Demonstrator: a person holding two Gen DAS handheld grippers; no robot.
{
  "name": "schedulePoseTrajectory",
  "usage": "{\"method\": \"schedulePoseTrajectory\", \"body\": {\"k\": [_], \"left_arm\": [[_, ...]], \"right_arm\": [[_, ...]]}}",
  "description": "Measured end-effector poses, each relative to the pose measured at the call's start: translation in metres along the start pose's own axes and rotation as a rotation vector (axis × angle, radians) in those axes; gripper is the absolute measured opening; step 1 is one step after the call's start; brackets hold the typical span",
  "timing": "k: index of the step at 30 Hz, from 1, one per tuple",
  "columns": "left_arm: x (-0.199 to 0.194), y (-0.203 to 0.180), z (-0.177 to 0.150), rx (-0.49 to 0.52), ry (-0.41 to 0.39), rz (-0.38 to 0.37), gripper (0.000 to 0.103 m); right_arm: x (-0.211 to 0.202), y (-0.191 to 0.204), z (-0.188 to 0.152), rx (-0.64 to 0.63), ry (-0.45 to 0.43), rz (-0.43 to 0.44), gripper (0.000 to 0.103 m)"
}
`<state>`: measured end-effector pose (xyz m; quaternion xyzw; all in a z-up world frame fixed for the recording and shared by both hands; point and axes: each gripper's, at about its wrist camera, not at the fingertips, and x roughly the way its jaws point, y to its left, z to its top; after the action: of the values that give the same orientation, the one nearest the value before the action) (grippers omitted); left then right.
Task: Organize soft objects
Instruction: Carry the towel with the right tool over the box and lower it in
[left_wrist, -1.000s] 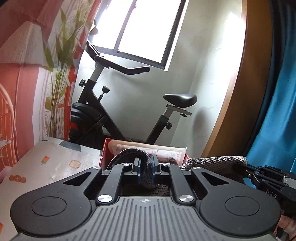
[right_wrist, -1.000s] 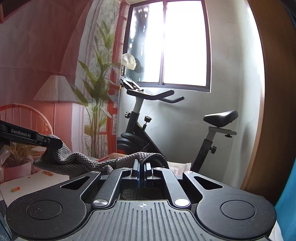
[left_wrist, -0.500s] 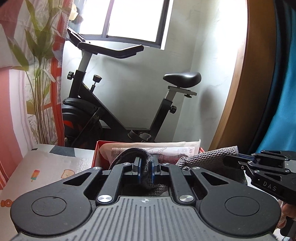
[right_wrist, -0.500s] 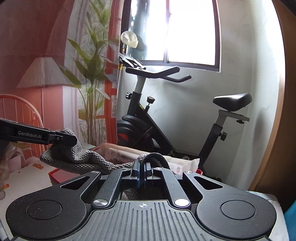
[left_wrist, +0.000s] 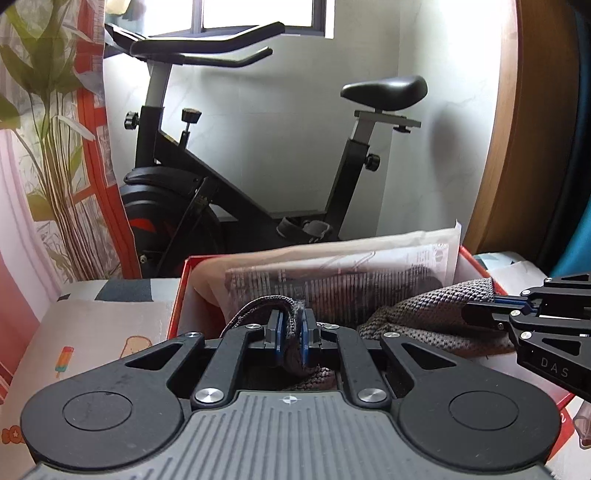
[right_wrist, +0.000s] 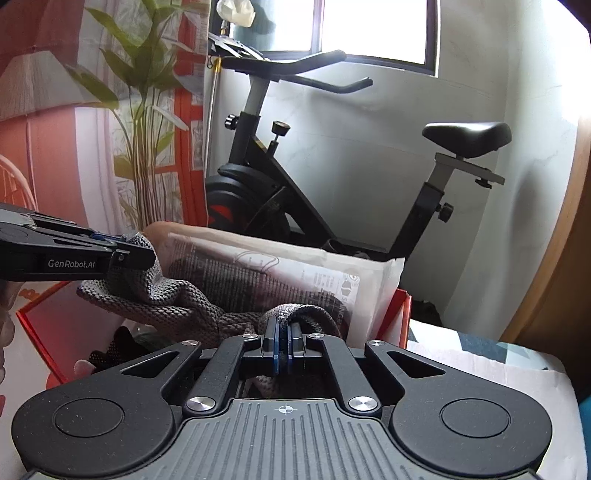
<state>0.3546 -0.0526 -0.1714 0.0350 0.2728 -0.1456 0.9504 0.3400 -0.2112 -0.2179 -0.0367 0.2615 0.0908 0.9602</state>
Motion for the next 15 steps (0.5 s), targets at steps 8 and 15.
{"method": "schedulePoseTrajectory", "body": {"k": [8, 15], "left_arm": [[0.023, 0.002, -0.005, 0.008, 0.132, -0.002, 0.011], [0.026, -0.002, -0.011, 0.014, 0.155, -0.076, 0.057]], "right_arm": [[0.019, -0.006, -0.009, 0.068, 0.068, 0.017, 0.004], [0.017, -0.006, -0.017, 0.104, 0.101, 0.028, 0.01]]}}
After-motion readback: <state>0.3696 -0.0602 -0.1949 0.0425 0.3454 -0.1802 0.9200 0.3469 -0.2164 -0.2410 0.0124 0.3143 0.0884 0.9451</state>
